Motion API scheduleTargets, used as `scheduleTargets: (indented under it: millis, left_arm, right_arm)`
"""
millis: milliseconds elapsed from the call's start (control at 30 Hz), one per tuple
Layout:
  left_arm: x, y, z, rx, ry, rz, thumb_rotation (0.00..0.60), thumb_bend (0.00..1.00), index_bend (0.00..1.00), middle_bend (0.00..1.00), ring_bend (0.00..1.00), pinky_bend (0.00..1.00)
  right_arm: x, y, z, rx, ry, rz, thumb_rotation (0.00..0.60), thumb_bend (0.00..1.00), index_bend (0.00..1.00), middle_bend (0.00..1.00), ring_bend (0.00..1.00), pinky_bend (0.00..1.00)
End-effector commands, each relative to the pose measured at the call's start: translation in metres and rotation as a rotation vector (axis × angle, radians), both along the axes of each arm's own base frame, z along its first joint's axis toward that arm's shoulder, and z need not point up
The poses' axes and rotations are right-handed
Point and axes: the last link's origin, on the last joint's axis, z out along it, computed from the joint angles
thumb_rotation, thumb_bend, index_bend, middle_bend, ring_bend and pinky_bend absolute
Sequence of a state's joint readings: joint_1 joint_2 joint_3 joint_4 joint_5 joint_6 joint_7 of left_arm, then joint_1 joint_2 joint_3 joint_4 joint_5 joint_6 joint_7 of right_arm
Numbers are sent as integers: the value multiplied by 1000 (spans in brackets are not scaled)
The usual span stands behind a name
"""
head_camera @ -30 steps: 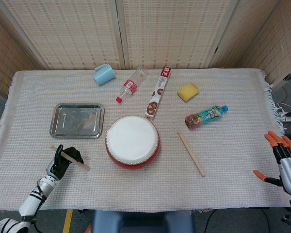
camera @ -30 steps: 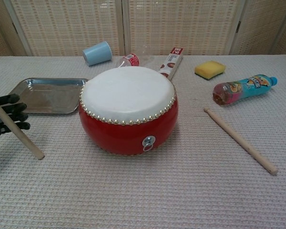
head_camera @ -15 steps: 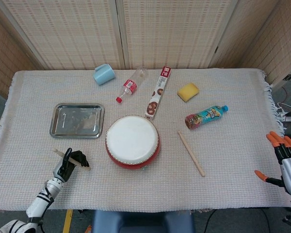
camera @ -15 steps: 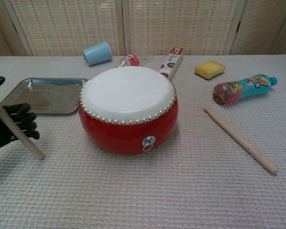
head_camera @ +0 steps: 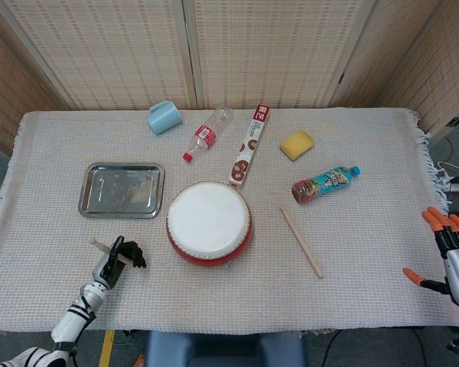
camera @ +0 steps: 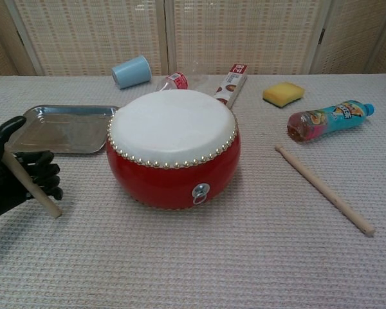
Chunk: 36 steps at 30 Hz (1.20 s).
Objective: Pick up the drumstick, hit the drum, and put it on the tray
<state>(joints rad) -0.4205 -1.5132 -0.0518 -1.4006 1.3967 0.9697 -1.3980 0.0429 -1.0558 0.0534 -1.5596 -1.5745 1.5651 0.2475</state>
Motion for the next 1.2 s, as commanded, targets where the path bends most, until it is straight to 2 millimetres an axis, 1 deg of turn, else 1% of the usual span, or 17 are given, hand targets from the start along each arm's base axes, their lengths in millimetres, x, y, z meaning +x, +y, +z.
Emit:
scheduleTargets:
  millis: [33, 167, 400, 467, 500, 633, 667, 700, 733, 767, 867, 967, 1100, 1200]
  left_arm:
    - [1, 1, -2, -2, 9, 2, 0, 151, 772, 801, 685, 574]
    - [4, 1, -4, -4, 23, -6, 0, 158, 797, 830, 710, 598]
    - [9, 0, -5, -1, 52, -45, 0, 185, 807, 847, 725, 608]
    - [9, 1, -5, -1, 57, -50, 17, 186, 809, 847, 726, 609]
    - [9, 1, -6, -2, 61, -53, 40, 190, 810, 847, 726, 610]
    - [10, 1, -6, -6, 66, -65, 187, 205, 810, 844, 726, 610]
    - [11, 1, -6, -7, 66, -68, 247, 212, 810, 844, 726, 610]
    - [11, 1, -6, -8, 69, -73, 285, 217, 810, 843, 726, 611]
    - [10, 1, -6, -10, 74, -79, 349, 224, 809, 842, 726, 611]
    - [10, 1, -6, -11, 77, -84, 398, 228, 808, 840, 726, 611]
    - [11, 0, -6, -18, 72, -87, 445, 234, 807, 839, 727, 612]
    - [10, 0, -7, -19, 75, -90, 471, 240, 807, 838, 727, 613]
    - [11, 0, -7, -17, 79, -92, 487, 239, 815, 851, 738, 624]
    - [11, 0, -8, -16, 81, -93, 498, 239, 837, 886, 775, 648]
  right_arm:
    - [0, 0, 0, -2, -1, 0, 600, 64, 0, 19, 0, 68]
    - [0, 1, 1, -4, -2, 2, 600, 64, 0, 19, 0, 68]
    - [0, 1, 1, -5, -5, 5, 600, 64, 0, 19, 0, 68]
    - [0, 1, 1, -5, -6, 3, 600, 64, 0, 19, 0, 68]
    - [0, 1, 1, -6, -6, 3, 600, 64, 0, 19, 0, 68]
    - [0, 1, 2, -10, -6, 4, 600, 64, 0, 19, 0, 68]
    - [0, 1, 2, -11, -6, 5, 600, 64, 0, 19, 0, 68]
    - [0, 1, 2, -12, -5, 6, 600, 64, 0, 19, 0, 68]
    - [0, 1, 2, -12, -5, 6, 600, 64, 0, 19, 0, 68]
    - [0, 2, 2, -12, -6, 7, 600, 64, 0, 19, 0, 68]
    - [0, 2, 2, -14, -7, 7, 600, 64, 0, 19, 0, 68]
    - [1, 2, 2, -17, -6, 9, 600, 64, 0, 19, 0, 68]
    - [1, 2, 3, -23, -6, 14, 600, 64, 0, 19, 0, 68]
    - [1, 2, 3, -23, -6, 15, 600, 64, 0, 19, 0, 68]
